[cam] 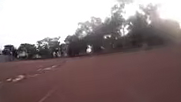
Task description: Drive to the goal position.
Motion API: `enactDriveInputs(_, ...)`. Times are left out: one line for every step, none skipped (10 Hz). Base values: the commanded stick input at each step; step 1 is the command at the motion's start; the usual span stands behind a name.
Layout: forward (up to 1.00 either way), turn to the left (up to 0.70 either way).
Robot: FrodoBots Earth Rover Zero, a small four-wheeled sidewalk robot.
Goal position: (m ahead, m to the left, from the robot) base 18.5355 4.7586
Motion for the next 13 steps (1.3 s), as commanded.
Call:
enactDriveInputs(0.7,0.0)
enactDriveInputs(0.7,0.0)
enactDriveInputs(0.7,0.0)
enactDriveInputs(0.7,0.0)
enactDriveInputs(0.7,0.0)
enactDriveInputs(0.7,0.0)
enactDriveInputs(0.7,-0.16)
enactDriveInputs(0.7,-0.25)
enactDriveInputs(0.7,-0.31)
enactDriveInputs(0.7,-0.12)
enactDriveInputs(0.7,0.0)
enactDriveInputs(0.7,0.0)
enactDriveInputs(0.7,0.0)
